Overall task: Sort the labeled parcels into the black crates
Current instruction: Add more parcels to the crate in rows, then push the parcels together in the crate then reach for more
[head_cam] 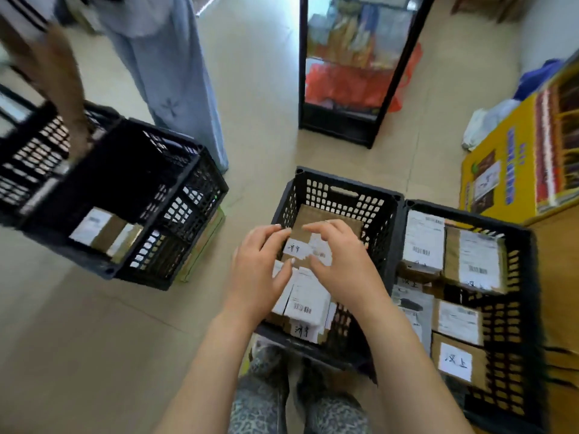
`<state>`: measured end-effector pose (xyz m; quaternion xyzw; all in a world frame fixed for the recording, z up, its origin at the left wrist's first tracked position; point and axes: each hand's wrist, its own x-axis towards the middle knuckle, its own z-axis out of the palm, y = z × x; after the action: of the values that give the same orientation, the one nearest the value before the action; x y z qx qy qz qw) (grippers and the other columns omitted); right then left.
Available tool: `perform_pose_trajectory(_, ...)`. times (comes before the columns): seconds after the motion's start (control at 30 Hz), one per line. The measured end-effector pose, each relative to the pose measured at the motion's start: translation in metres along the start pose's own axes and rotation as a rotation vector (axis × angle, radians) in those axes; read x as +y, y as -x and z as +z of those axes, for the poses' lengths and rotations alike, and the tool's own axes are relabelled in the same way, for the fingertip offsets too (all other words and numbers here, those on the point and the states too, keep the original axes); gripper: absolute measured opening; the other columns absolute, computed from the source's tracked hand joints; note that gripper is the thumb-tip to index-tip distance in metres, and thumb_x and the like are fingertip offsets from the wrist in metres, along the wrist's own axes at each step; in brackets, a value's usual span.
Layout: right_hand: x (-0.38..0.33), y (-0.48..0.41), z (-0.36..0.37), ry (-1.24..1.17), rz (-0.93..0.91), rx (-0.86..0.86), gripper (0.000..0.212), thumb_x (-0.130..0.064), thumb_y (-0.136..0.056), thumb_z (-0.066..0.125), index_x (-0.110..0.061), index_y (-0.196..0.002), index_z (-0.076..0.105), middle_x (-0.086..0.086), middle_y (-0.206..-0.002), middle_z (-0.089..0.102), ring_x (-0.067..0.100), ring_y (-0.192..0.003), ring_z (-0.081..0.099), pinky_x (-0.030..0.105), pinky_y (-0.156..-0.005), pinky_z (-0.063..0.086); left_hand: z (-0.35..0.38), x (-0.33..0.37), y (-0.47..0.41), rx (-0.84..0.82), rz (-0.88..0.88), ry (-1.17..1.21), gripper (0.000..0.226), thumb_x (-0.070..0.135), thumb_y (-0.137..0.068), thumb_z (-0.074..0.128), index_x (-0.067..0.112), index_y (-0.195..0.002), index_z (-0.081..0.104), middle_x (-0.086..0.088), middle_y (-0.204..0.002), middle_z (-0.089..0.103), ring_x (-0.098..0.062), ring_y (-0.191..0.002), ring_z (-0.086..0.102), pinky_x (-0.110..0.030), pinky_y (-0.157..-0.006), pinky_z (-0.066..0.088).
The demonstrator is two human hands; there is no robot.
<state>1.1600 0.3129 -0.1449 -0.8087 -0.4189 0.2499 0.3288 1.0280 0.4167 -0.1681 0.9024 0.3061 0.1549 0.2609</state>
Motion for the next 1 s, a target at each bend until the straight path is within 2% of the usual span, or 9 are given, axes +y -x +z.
perform_pose_trajectory(0.07, -0.03, 0.003, -0.014, 0.025, -0.127, 0.001, 0.044, -0.012, -0.088, 0.064, -0.031, -0.126, 0.055, -0.018, -0.124, 0.045, -0.005, -0.113, 0.041, 0.002, -0.083, 0.032, -0.032, 0.015, 0.012, 0.095, -0.027, -0.038, 0.047, 0.021, -0.086, 0.069, 0.016, -0.131, 0.057, -0.002, -0.128, 0.056, -0.018, -0.124, 0.046, -0.039, -0.107, 0.038)
perform_pose_trajectory(0.2, -0.095, 0.014, -0.02, 0.039, -0.354, -0.038, 0.046, -0.013, -0.087, 0.066, -0.032, -0.127, 0.053, -0.013, -0.126, 0.048, 0.005, -0.118, 0.043, 0.018, -0.093, 0.035, -0.099, 0.03, 0.049, 0.285, -0.094, -0.116, 0.045, 0.021, -0.087, 0.069, 0.018, -0.13, 0.057, 0.001, -0.122, 0.058, -0.018, -0.118, 0.05, -0.043, -0.103, 0.041)
perform_pose_trajectory(0.33, -0.168, 0.035, 0.0, 0.022, -0.595, -0.128, 0.047, -0.011, -0.088, 0.064, -0.028, -0.13, 0.053, -0.012, -0.126, 0.048, 0.009, -0.118, 0.046, 0.021, -0.094, 0.038, -0.165, 0.032, 0.109, 0.497, -0.225, -0.183, 0.044, 0.024, -0.088, 0.067, 0.022, -0.131, 0.057, 0.005, -0.122, 0.057, -0.013, -0.118, 0.046, -0.036, -0.103, 0.039)
perform_pose_trajectory(0.47, -0.24, 0.068, 0.04, 0.011, -0.815, -0.227, 0.048, -0.011, -0.086, 0.066, -0.026, -0.13, 0.054, -0.01, -0.127, 0.048, 0.015, -0.118, 0.048, 0.034, -0.098, 0.045, -0.221, 0.026, 0.184, 0.647, -0.356, -0.291, 0.044, 0.03, -0.086, 0.06, 0.02, -0.129, 0.057, 0.004, -0.119, 0.056, -0.016, -0.115, 0.05, -0.036, -0.101, 0.042)
perform_pose_trajectory(0.57, -0.29, 0.105, 0.076, 0.025, -0.959, -0.331, 0.049, -0.012, -0.085, 0.065, -0.027, -0.13, 0.054, -0.01, -0.128, 0.048, 0.013, -0.119, 0.047, 0.034, -0.098, 0.045, -0.254, 0.021, 0.25, 0.757, -0.469, -0.368, 0.044, 0.03, -0.083, 0.063, 0.017, -0.126, 0.06, 0.0, -0.117, 0.058, -0.016, -0.111, 0.049, -0.026, -0.1, 0.035)
perform_pose_trajectory(0.7, -0.346, 0.171, 0.13, 0.02, -1.1, -0.466, 0.049, -0.009, -0.081, 0.066, -0.024, -0.126, 0.057, -0.005, -0.126, 0.051, 0.017, -0.12, 0.048, 0.032, -0.101, 0.042, -0.286, 0.017, 0.348, 0.874, -0.627, -0.401, 0.045, 0.022, -0.084, 0.073, 0.019, -0.127, 0.06, 0.002, -0.118, 0.057, -0.016, -0.112, 0.051, -0.019, -0.099, 0.032)
perform_pose_trajectory(0.83, -0.39, 0.251, 0.19, -0.035, -1.215, -0.571, 0.049, -0.008, -0.077, 0.065, -0.022, -0.123, 0.059, -0.001, -0.121, 0.054, 0.022, -0.117, 0.051, 0.038, -0.1, 0.043, -0.314, 0.013, 0.452, 0.945, -0.739, -0.429, 0.047, 0.025, -0.084, 0.07, 0.023, -0.129, 0.057, 0.007, -0.115, 0.054, -0.016, -0.107, 0.053, -0.035, -0.097, 0.045)
perform_pose_trajectory(0.93, -0.417, 0.317, 0.233, -0.085, -1.296, -0.619, 0.046, -0.009, -0.078, 0.066, -0.021, -0.122, 0.059, -0.001, -0.116, 0.054, 0.022, -0.113, 0.052, 0.037, -0.098, 0.044, -0.333, 0.009, 0.532, 0.992, -0.832, -0.426, 0.048, 0.024, -0.083, 0.073, 0.022, -0.129, 0.057, 0.006, -0.12, 0.055, -0.017, -0.116, 0.051, -0.037, -0.1, 0.043)
perform_pose_trajectory(1.0, -0.431, 0.358, 0.26, -0.104, -1.324, -0.672, 0.045, -0.009, -0.08, 0.067, -0.021, -0.122, 0.059, -0.003, -0.117, 0.053, 0.019, -0.114, 0.052, 0.033, -0.098, 0.043, -0.342, 0.007, 0.582, 1.015, -0.89, -0.424, 0.049, 0.025, -0.082, 0.074, 0.023, -0.129, 0.058, 0.008, -0.12, 0.055, -0.015, -0.115, 0.051, -0.032, -0.1, 0.043)
